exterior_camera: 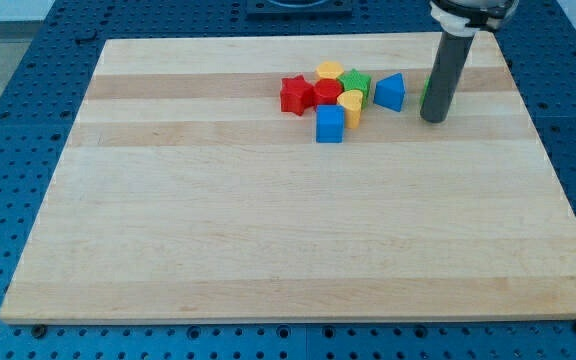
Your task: Slide blue triangle a bit left
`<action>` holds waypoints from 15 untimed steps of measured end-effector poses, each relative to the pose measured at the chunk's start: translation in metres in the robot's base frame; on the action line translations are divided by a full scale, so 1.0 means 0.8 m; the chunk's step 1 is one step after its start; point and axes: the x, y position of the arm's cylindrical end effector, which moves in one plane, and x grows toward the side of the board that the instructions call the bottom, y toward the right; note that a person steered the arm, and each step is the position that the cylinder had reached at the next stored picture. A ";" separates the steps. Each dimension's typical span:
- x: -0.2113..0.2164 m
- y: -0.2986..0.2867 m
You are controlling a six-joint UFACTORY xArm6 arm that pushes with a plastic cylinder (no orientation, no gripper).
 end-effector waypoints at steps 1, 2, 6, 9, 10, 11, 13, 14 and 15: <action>0.000 -0.007; -0.005 -0.010; -0.023 -0.026; -0.030 -0.028; -0.030 -0.039; -0.030 -0.049; -0.029 -0.056; -0.014 -0.055; -0.009 -0.038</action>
